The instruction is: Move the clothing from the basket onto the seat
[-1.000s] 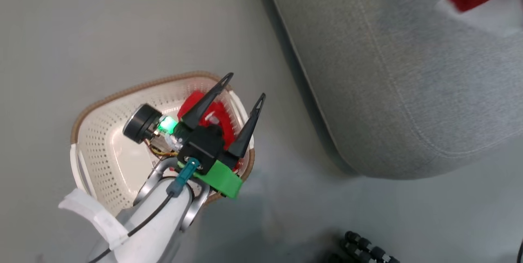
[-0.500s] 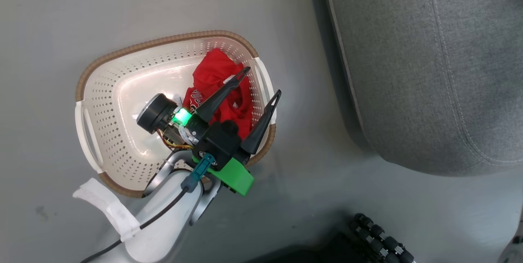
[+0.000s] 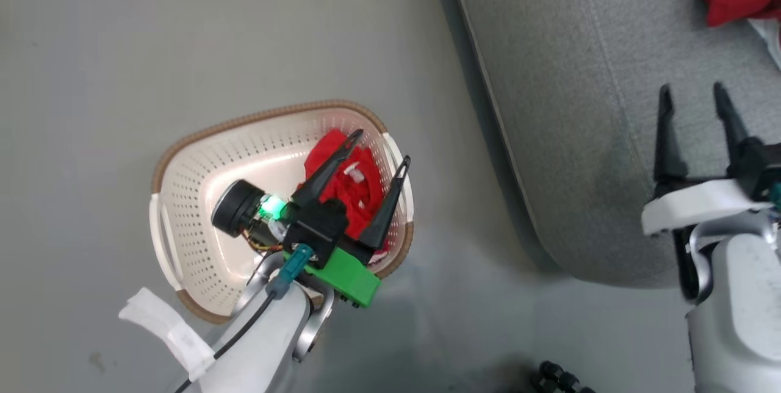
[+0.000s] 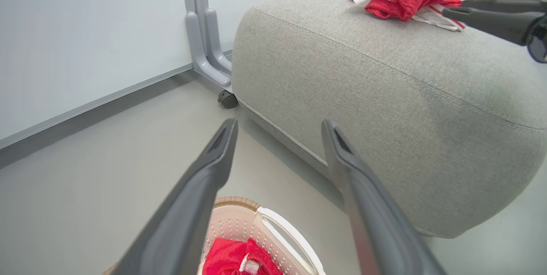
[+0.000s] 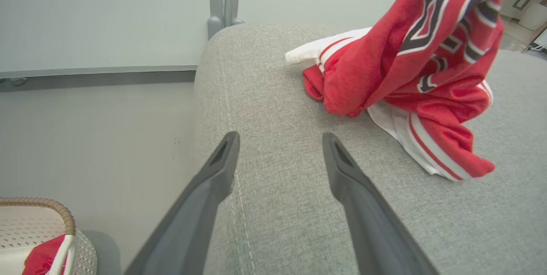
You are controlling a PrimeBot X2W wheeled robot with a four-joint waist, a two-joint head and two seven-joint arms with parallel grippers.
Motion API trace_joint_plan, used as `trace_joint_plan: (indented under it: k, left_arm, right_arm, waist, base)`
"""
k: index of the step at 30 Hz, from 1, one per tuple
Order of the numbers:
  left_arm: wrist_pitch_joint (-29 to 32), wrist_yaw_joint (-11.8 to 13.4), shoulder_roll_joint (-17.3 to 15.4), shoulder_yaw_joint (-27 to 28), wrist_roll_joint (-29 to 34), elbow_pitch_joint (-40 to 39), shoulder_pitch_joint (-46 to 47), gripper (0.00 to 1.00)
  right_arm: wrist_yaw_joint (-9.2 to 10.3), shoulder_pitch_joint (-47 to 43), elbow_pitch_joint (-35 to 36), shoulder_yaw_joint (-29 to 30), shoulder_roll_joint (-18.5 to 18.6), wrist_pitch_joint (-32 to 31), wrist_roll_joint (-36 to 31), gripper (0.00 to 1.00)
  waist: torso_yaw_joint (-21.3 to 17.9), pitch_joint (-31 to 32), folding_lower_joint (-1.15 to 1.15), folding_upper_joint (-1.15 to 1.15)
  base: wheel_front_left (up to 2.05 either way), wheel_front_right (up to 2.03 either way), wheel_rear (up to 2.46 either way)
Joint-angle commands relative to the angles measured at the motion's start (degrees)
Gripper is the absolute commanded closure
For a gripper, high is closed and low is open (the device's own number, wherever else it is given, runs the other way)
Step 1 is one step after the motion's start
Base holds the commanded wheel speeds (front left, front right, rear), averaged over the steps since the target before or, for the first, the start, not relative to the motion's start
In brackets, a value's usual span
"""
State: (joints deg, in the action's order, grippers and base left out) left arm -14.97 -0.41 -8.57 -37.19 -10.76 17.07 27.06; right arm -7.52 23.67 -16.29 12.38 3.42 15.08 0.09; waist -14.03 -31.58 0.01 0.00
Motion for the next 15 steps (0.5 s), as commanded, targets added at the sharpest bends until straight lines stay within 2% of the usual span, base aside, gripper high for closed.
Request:
trace_joint_plan:
  k: [1, 7, 13, 15]
  left_arm:
    - [-0.2, 0.7, 0.5, 1.2, -1.2, -0.3, -2.1, 0.0]
    - [-0.2, 3.2, 1.8, 6.6, -1.9, -2.5, -8.9, 0.0]
    - [-0.2, 6.5, 2.9, 13.8, -1.2, -4.8, -16.8, 0.0]
    - [-0.2, 6.8, 3.3, 16.1, -1.2, -5.7, -19.4, 0.0]
  right_arm:
    - [0.06, -2.1, 0.5, -1.2, 0.1, 0.1, -0.2, 0.0]
    - [0.06, -7.5, 2.2, -8.6, -0.1, 0.1, -0.3, 0.0]
    - [0.06, -11.9, 3.4, -13.4, -0.2, 0.1, 1.0, 0.0]
    - [0.06, -13.6, 3.6, -14.6, -0.2, 0.1, 1.5, 0.0]
  waist:
    - [2.3, 7.3, -0.01, 0.0]
    - [6.5, 14.8, -0.01, 0.0]
    - [10.3, 22.2, -0.01, 0.0]
    - [11.3, 24.5, -0.01, 0.0]
  base:
    - [0.0, 0.0, 0.0]
    - [0.0, 0.0, 0.0]
    - [0.0, 0.0, 0.0]
    - [0.0, 0.0, 0.0]
